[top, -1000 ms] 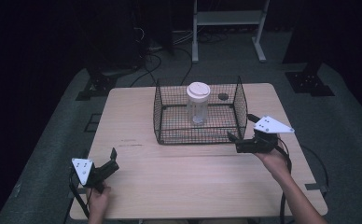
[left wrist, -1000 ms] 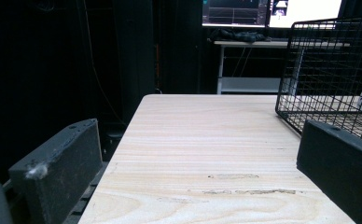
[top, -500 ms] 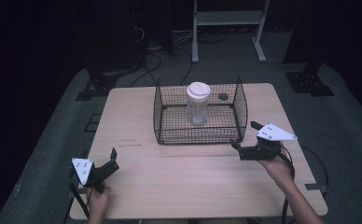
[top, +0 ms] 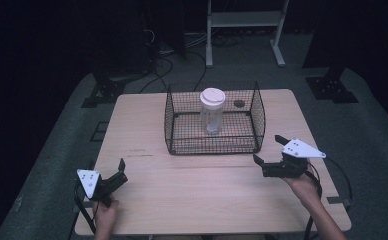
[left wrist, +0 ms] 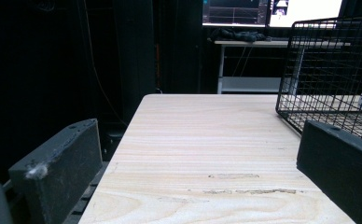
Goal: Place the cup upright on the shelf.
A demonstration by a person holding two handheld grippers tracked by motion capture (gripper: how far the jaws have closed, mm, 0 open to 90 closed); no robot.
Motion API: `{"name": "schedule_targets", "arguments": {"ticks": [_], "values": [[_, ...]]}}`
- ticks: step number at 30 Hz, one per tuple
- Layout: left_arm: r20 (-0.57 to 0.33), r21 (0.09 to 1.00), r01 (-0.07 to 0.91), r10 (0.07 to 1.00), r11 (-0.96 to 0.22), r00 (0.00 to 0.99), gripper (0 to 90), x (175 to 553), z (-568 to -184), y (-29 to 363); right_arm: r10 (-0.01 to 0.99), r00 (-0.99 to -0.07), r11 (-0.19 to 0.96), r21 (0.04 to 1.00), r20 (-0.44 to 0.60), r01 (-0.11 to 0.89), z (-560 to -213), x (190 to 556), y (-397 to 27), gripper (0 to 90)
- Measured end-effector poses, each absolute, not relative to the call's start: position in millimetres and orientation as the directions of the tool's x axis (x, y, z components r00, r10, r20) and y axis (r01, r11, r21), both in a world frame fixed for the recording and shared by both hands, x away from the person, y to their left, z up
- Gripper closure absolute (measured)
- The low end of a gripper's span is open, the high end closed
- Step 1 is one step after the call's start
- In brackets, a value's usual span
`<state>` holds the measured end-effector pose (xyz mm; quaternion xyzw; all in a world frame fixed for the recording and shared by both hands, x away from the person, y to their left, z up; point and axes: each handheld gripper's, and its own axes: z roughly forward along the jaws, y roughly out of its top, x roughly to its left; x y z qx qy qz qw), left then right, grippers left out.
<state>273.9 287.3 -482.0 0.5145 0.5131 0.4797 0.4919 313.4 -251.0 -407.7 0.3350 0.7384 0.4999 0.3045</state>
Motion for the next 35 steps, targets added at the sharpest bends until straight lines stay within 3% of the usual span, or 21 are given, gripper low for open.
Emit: {"name": "schedule_targets", "arguments": {"ticks": [21,35], "values": [[-0.011,0.998,0.057,1.000,0.010,0.013,0.0,274,-482,287,0.805,-0.581,0.288,0.936,-0.121,0.203,-418,296,-262,1.5],[-0.013,0.998,0.057,1.000,0.012,0.011,0.0,274,-482,287,0.845,-0.525,0.248,0.945,-0.103,0.213,-446,276,-270,1.5]]}}
